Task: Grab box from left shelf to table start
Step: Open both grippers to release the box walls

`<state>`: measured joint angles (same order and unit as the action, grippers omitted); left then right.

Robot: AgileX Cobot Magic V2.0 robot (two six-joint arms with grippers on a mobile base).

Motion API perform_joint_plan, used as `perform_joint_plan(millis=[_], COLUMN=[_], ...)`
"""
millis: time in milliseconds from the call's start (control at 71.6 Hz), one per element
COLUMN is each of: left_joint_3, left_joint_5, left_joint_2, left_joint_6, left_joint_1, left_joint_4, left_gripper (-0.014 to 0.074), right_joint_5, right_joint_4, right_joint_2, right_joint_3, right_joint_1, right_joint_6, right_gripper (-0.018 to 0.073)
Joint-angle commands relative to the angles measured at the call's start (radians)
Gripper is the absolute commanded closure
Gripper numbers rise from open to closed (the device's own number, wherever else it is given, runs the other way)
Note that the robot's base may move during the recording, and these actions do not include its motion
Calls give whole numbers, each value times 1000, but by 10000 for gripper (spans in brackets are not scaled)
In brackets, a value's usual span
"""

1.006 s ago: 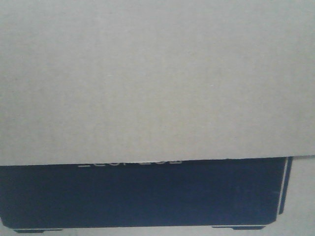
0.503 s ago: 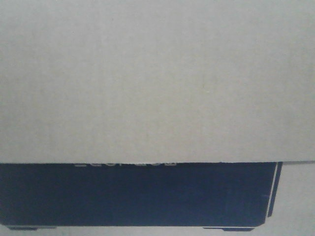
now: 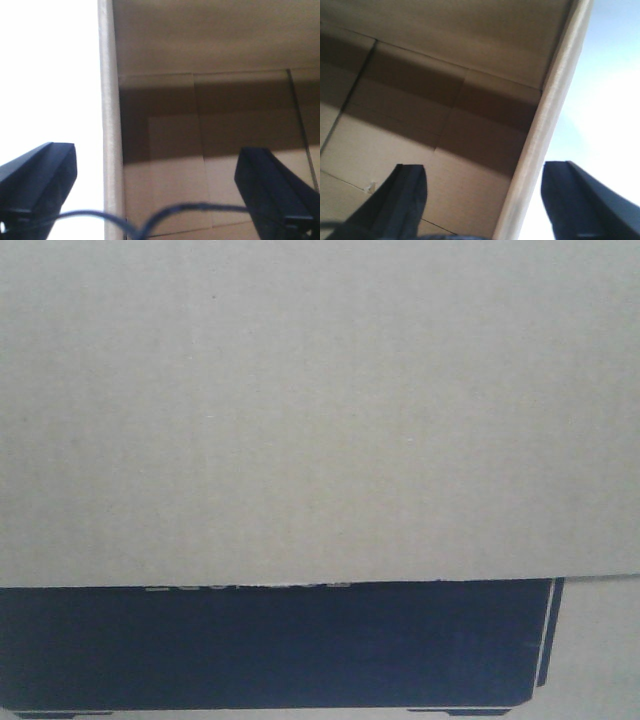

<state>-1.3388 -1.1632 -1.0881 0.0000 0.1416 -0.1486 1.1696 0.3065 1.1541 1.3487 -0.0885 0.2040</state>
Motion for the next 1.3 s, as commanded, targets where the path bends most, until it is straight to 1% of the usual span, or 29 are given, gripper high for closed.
perform_joint_plan(millis=[0, 84, 98, 154, 196, 210, 251, 335, 391, 489, 643, 824, 1020, 1131, 1201, 1285], left_joint_3=[-54, -58, -58, -58, -58, -58, -56, -47, -36, 15, 175, 406, 631, 726, 777, 795], left_joint_5=[50, 70, 75, 81, 88, 90, 95, 97, 104, 149, 307, 471, 605, 665, 673, 638], left_joint_2=[57, 101, 109, 139, 166, 170, 191, 233, 259, 327, 486, 692, 916, 1053, 1117, 1097], left_joint_6=[0, 0, 0, 0, 0, 0, 0, 0, 0, 0, 0, 0, 0, 0, 0, 0], left_joint_1=[6, 6, 6, 6, 6, 6, 6, 6, 6, 6, 6, 6, 6, 6, 6, 6], left_joint_4=[-9, -9, -9, -9, -9, -6, -3, 7, 19, 46, 62, 62, 86, 119, 149, 160], left_gripper=[161, 256, 287, 364, 450, 463, 557, 713, 686, 692, 692, 692, 692, 692, 692, 692], right_joint_5=[-51, -51, -51, -53, -58, -60, -72, -102, -124, -203, -358, -479, -522, -525, -525, -529], right_joint_4=[10, 10, 10, 10, 10, 10, 10, 10, 10, 4, -1, -32, -57, -57, -57, -57], right_joint_2=[-56, -93, -100, -127, -147, -154, -174, -218, -253, -341, -527, -753, -970, -1086, -1141, -1172], right_joint_3=[37, 37, 37, 37, 37, 37, 35, 22, 3, -75, -270, -470, -627, -697, -739, -784], right_joint_1=[2, 2, 2, 2, 2, 2, 2, 2, 2, 2, 2, 2, 2, 2, 2, 2], right_joint_6=[-1, -1, -1, -1, -1, -1, -9, -28, -35, -35, -35, -35, -34, -34, -34, -34], right_gripper=[104, 271, 302, 428, 518, 524, 494, 491, 491, 491, 491, 491, 491, 491, 491, 491])
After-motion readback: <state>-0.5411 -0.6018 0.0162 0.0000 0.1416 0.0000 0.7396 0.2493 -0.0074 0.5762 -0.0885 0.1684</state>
